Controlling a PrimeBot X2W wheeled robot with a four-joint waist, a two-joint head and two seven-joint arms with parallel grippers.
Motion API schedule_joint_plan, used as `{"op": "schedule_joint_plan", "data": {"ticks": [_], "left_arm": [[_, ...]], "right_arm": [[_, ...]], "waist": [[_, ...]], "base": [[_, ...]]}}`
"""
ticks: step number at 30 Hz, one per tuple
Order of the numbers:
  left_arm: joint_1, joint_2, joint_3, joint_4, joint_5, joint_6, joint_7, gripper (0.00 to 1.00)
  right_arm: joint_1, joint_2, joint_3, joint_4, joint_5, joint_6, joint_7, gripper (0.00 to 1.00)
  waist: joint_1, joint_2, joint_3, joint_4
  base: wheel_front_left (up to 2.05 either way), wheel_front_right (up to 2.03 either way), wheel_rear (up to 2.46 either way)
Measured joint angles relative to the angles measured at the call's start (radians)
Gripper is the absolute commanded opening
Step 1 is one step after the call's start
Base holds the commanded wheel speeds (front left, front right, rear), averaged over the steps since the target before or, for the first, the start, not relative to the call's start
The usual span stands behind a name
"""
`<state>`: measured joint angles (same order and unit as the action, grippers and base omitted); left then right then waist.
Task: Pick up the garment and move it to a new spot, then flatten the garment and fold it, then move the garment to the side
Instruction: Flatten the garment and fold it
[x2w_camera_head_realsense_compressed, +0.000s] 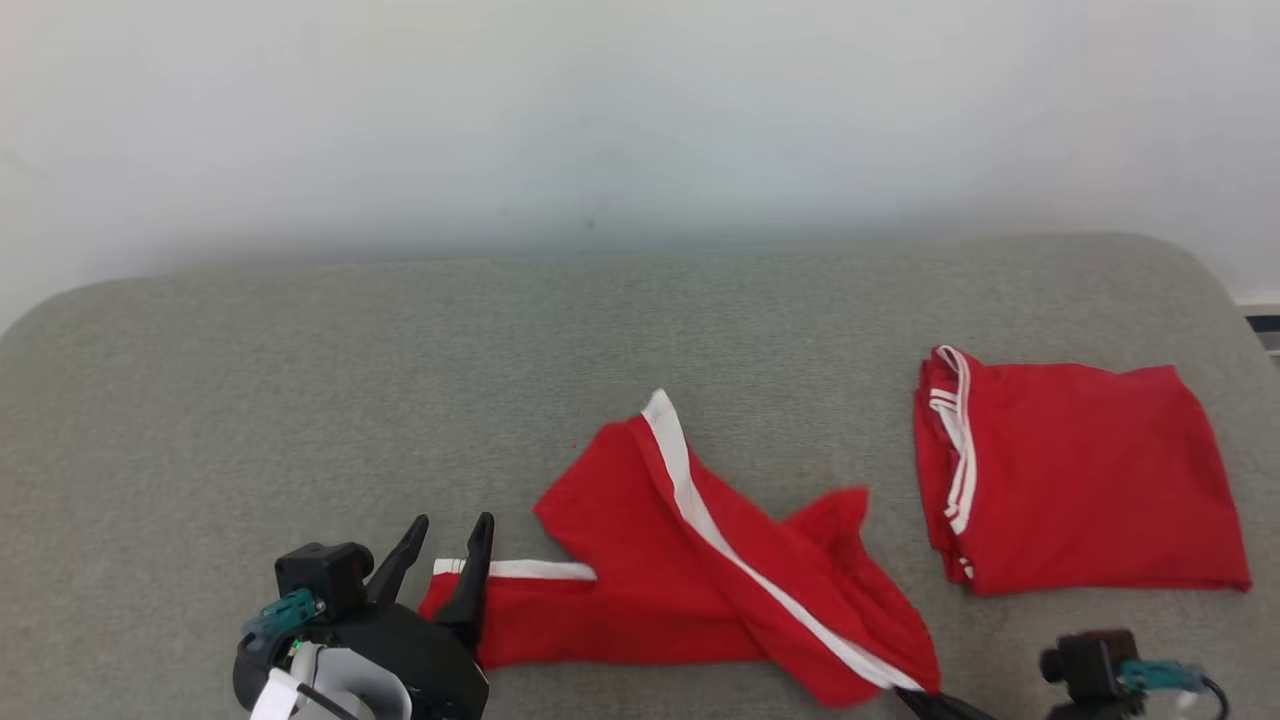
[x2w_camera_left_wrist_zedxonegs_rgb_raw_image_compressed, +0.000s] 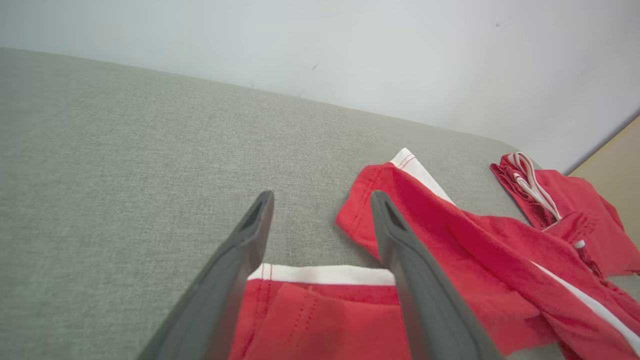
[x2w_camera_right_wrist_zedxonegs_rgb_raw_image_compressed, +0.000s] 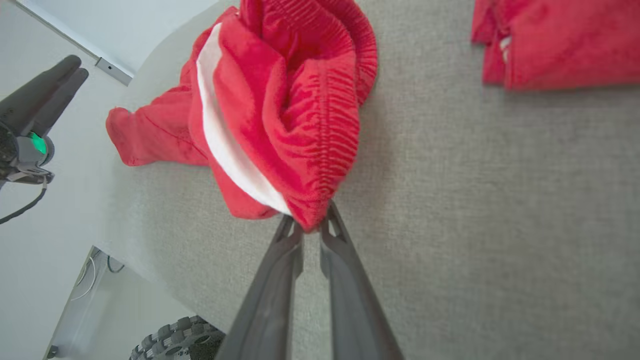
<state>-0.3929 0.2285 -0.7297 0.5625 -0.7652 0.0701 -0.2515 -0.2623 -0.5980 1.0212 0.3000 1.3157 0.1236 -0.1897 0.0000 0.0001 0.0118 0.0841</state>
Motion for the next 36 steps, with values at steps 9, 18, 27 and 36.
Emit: {"op": "schedule_joint_plan", "data": {"ticks": [9,18,27,36], "left_arm": [[-0.064,-0.003,-0.051,0.001,0.039,-0.032,0.042,1.00],[-0.304,-0.047,-0.126,0.110,0.089,-0.121,0.209,1.00],[-0.478,-0.033,-0.164,0.261,0.124,-0.166,0.357,1.00],[-0.525,-0.060,-0.168,0.352,0.114,-0.184,0.410,1.00]], "right_arm": [[0.005,-0.032,0.001,-0.016,0.010,0.000,0.033,0.00],[-0.136,0.059,0.042,-0.055,-0.081,-0.002,0.088,0.00],[-0.207,0.114,0.071,-0.077,-0.137,-0.014,0.120,0.00],[-0.252,0.139,0.066,-0.071,-0.155,-0.014,0.119,0.00]], "waist": [[0.0000,0.0000,0.004,-0.046],[0.0001,0.0000,0.067,-0.100],[0.0001,0.0000,0.155,-0.182],[0.0002,0.0001,0.243,-0.250]], "base": [[0.00,0.00,0.00],[0.00,0.00,0.00],[0.00,0.00,0.00],[0.00,0.00,0.00]]}}
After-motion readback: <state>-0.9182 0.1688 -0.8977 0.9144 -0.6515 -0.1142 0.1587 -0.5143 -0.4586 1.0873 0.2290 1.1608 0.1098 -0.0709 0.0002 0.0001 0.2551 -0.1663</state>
